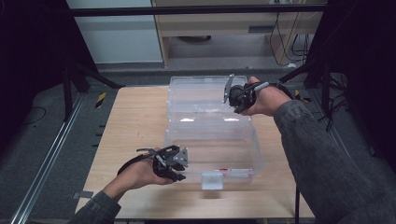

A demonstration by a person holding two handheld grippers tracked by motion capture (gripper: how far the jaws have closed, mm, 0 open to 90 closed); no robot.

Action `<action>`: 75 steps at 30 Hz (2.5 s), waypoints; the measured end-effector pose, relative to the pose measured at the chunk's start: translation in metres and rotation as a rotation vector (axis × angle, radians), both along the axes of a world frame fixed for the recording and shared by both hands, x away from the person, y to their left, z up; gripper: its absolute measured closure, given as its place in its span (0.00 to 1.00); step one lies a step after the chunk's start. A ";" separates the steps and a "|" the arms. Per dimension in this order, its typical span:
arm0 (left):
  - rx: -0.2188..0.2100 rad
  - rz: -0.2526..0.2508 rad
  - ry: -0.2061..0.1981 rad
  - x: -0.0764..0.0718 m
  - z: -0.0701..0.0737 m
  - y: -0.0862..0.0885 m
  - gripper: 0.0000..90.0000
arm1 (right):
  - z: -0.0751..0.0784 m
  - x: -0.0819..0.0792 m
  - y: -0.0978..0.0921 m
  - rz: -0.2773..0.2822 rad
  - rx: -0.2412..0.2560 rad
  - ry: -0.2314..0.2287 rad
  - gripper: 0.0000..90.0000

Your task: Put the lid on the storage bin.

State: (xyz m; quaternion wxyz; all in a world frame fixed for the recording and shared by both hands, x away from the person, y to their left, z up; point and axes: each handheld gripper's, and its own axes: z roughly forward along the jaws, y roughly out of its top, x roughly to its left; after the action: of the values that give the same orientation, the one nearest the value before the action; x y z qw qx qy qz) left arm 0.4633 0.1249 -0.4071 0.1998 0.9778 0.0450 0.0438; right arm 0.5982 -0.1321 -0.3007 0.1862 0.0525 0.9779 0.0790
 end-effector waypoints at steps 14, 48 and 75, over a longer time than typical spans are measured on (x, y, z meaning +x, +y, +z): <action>-0.002 -0.009 0.014 -0.001 -0.001 -0.003 0.91 | 0.000 0.000 0.000 0.009 0.002 0.001 0.90; 0.007 0.059 -0.050 -0.007 0.001 -0.006 0.91 | 0.007 -0.011 0.009 0.040 -0.025 0.014 0.96; -0.024 0.106 -0.052 -0.004 -0.003 -0.007 0.89 | 0.013 -0.061 0.009 0.105 -0.023 -0.060 0.97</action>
State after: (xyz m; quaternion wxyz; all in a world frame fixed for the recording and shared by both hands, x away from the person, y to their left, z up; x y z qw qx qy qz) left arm 0.4597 0.1175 -0.4104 0.2103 0.9701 0.0920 0.0792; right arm 0.5368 -0.1228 -0.2878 0.2116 -0.0035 0.9742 0.0790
